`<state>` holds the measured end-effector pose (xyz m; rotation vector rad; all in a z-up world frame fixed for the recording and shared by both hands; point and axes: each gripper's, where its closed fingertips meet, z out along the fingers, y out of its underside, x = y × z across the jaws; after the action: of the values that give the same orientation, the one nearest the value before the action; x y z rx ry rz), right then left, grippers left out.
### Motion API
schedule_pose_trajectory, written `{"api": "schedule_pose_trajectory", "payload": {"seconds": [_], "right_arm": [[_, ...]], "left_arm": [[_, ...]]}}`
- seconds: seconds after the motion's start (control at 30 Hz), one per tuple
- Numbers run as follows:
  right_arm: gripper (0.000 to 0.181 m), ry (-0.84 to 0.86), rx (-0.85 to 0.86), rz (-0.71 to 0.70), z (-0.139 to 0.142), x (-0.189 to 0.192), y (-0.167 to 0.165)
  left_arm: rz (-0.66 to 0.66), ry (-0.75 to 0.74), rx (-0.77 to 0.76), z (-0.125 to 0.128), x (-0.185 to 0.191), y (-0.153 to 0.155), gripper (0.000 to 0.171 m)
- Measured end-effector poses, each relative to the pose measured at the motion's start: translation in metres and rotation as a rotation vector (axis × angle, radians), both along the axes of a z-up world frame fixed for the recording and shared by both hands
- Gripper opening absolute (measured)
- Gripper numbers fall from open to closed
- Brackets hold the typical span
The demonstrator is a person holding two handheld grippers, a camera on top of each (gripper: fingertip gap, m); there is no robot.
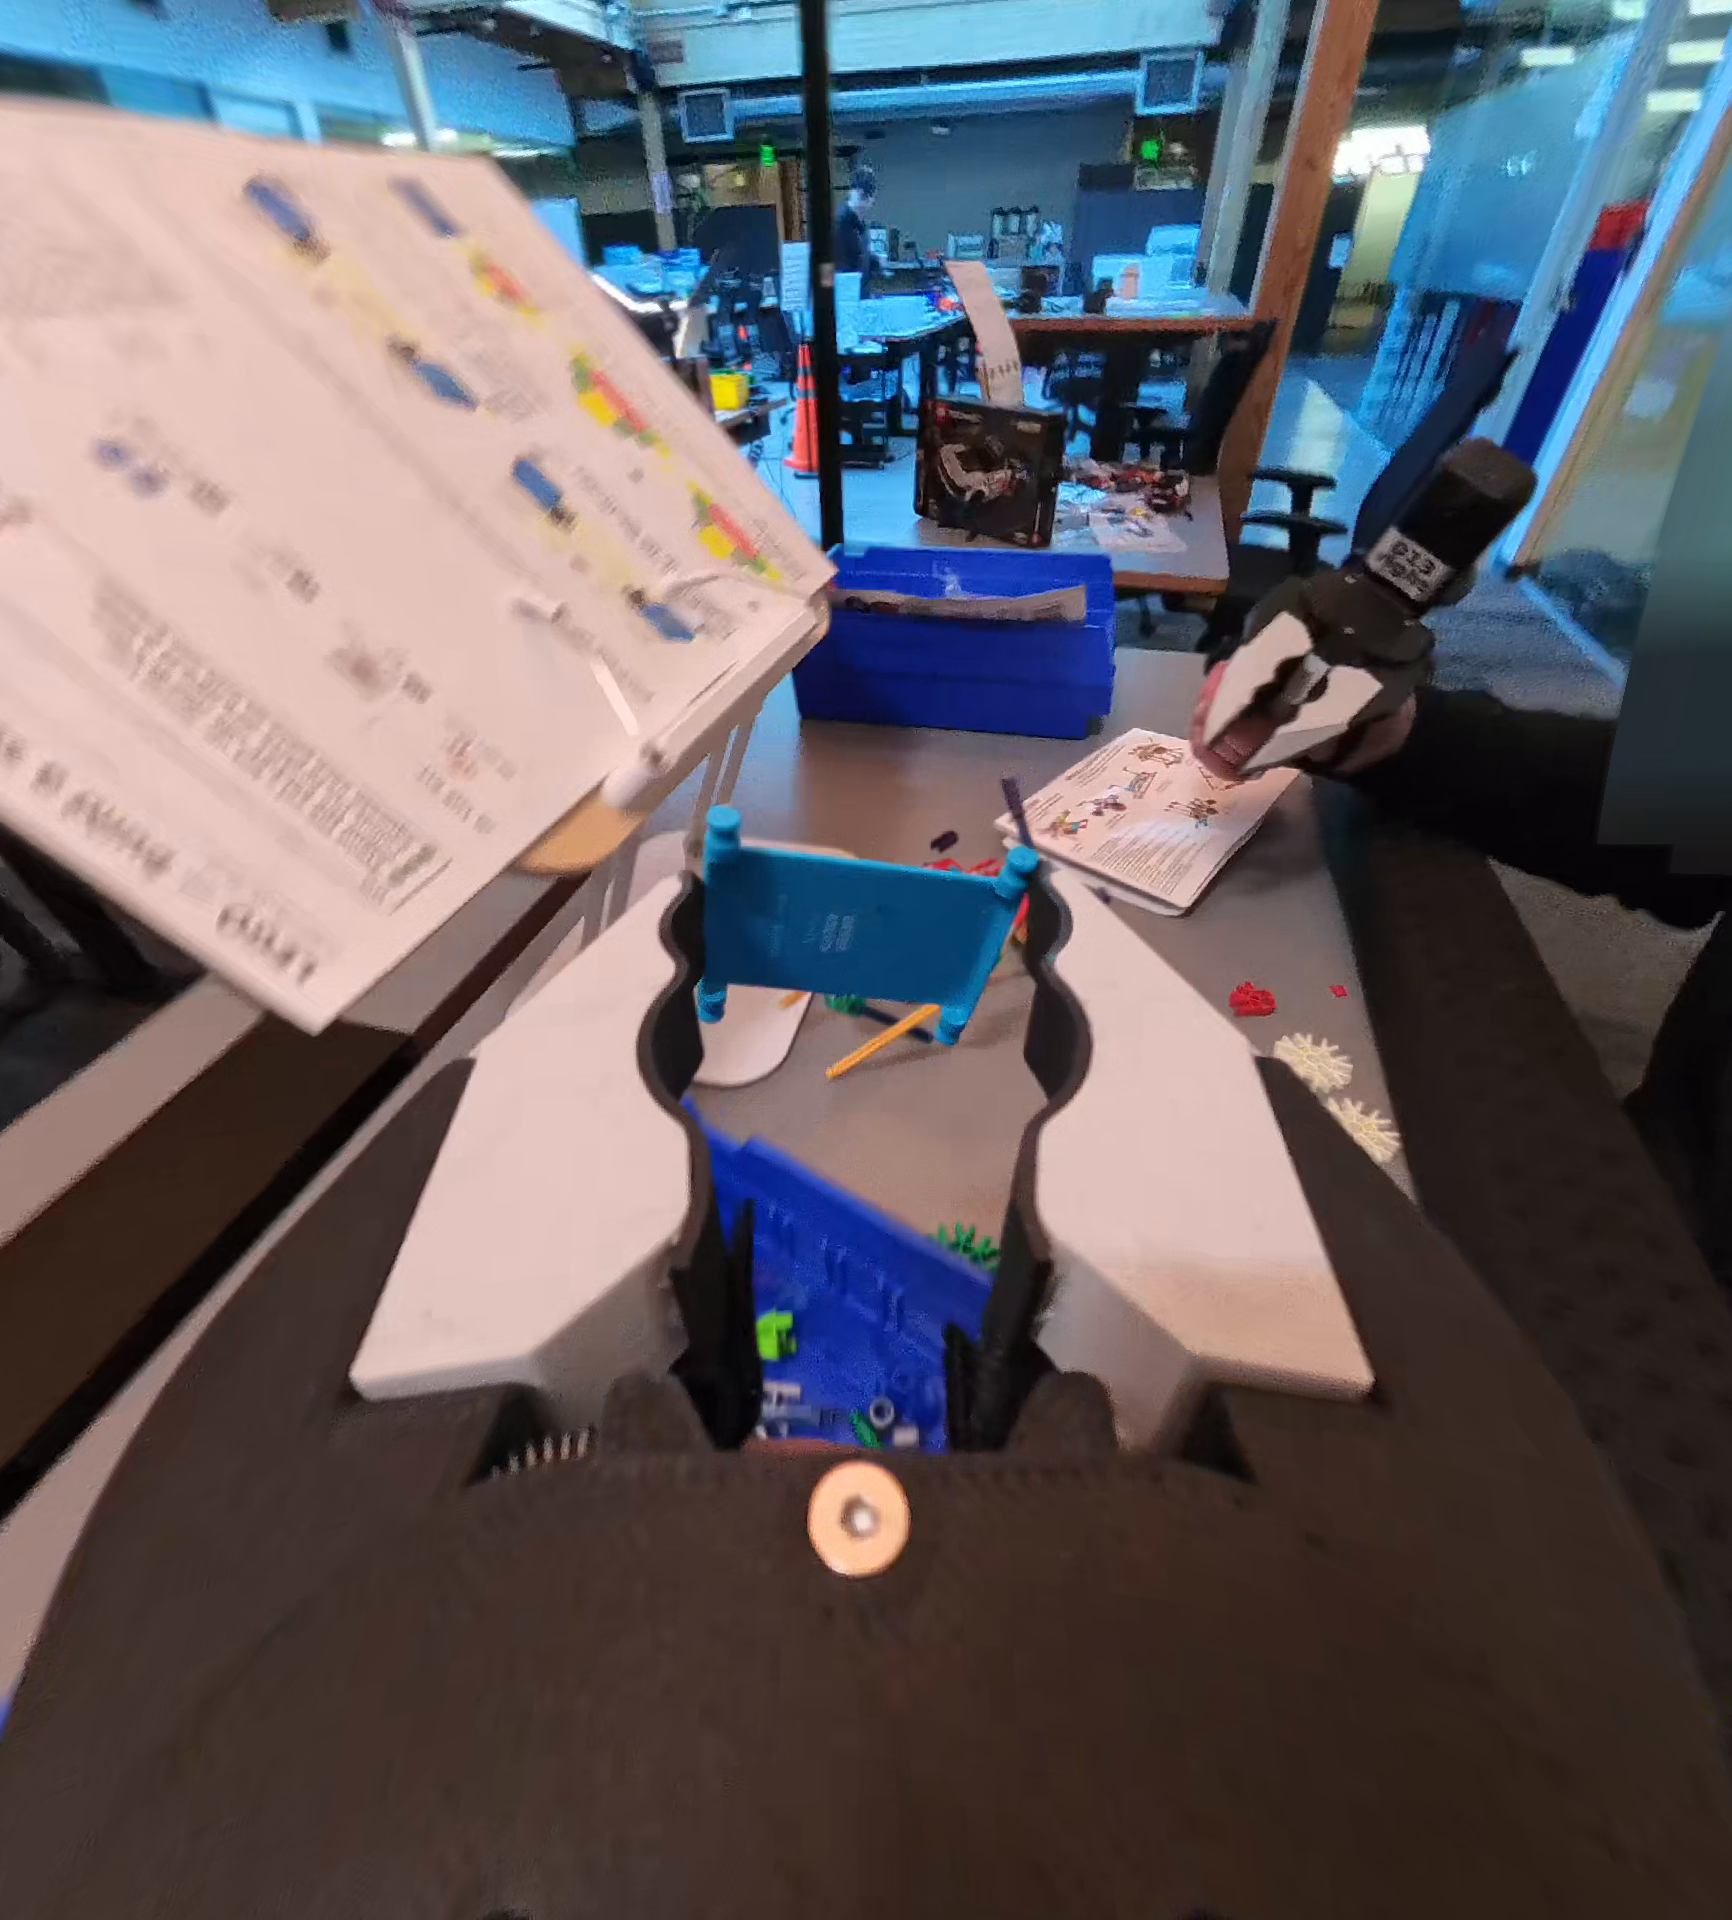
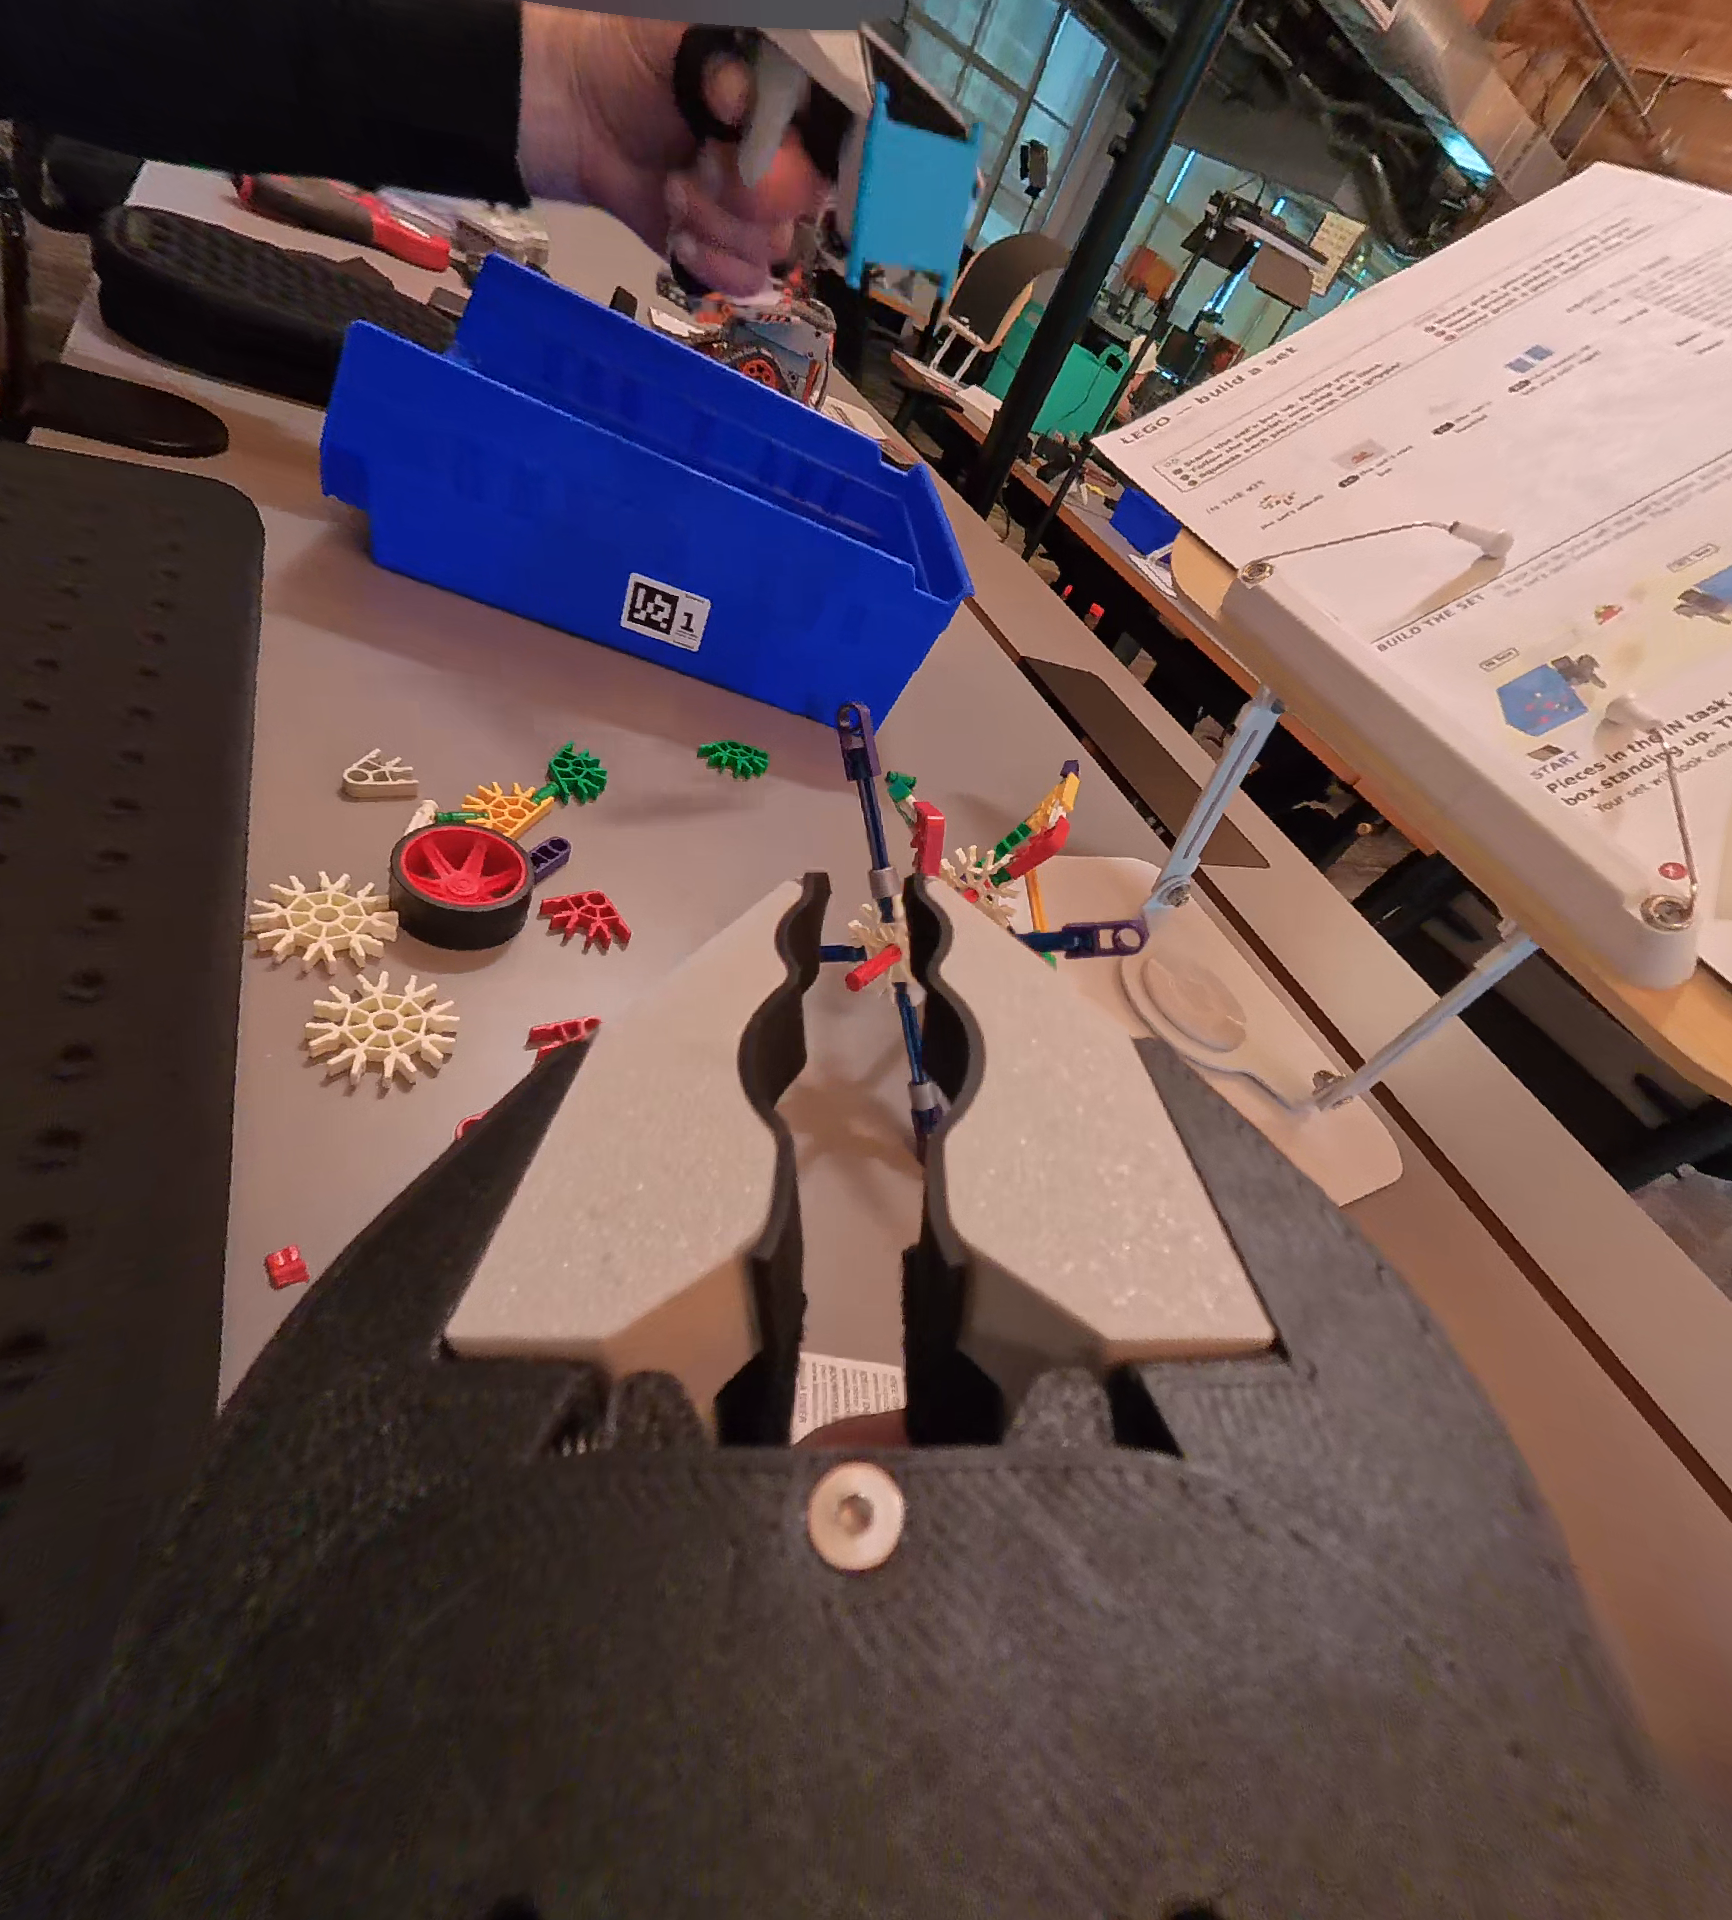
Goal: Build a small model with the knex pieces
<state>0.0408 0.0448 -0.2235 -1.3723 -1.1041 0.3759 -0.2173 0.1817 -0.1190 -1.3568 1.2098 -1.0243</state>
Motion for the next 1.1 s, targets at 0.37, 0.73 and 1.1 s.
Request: {"api": "schedule_pose_trajectory", "payload": {"seconds": [0.37,0.73,1.1], "right_arm": [[0.047,0.174,-0.211,0.149,0.039,-0.044,-0.019],[0.067,-0.028,-0.204,0.094,0.013,-0.036,-0.037],[0.065,-0.055,-0.277,0.059,-0.033,-0.023,-0.069]], "left_arm": [[-0.228,0.193,0.341,-0.007,0.171,-0.157,0.06],[-0.326,0.029,0.112,-0.044,0.264,-0.206,0.06],[-0.384,-0.047,-0.011,-0.088,0.266,-0.23,0.06]]}}
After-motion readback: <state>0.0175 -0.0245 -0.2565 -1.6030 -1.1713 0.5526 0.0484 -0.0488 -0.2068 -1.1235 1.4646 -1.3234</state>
